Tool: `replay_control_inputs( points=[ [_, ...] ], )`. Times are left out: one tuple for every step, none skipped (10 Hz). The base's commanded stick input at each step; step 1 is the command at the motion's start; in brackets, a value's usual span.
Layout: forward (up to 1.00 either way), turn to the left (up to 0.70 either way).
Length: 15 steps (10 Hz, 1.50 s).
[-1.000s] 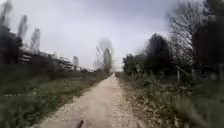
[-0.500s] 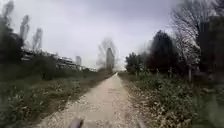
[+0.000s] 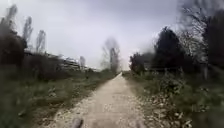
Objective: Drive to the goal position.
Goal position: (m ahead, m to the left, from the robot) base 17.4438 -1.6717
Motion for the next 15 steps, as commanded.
replay_control_inputs(
  points=[
    [0.85, -0.19],
    [0.85, 0.0],
    [0.85, 0.0],
    [0.85, 0.0],
    [0.85, 0.0],
    [0.85, 0.0],
    [0.85, 0.0],
    [0.85, -0.19],
    [0.85, -0.34],
    [0.85, -0.2],
    [0.85, 0.0],
    [0.85, 0.0],
    [0.85, 0.0],
    [0.85, -0.11],
    [0.85, -0.26]
  ],
)
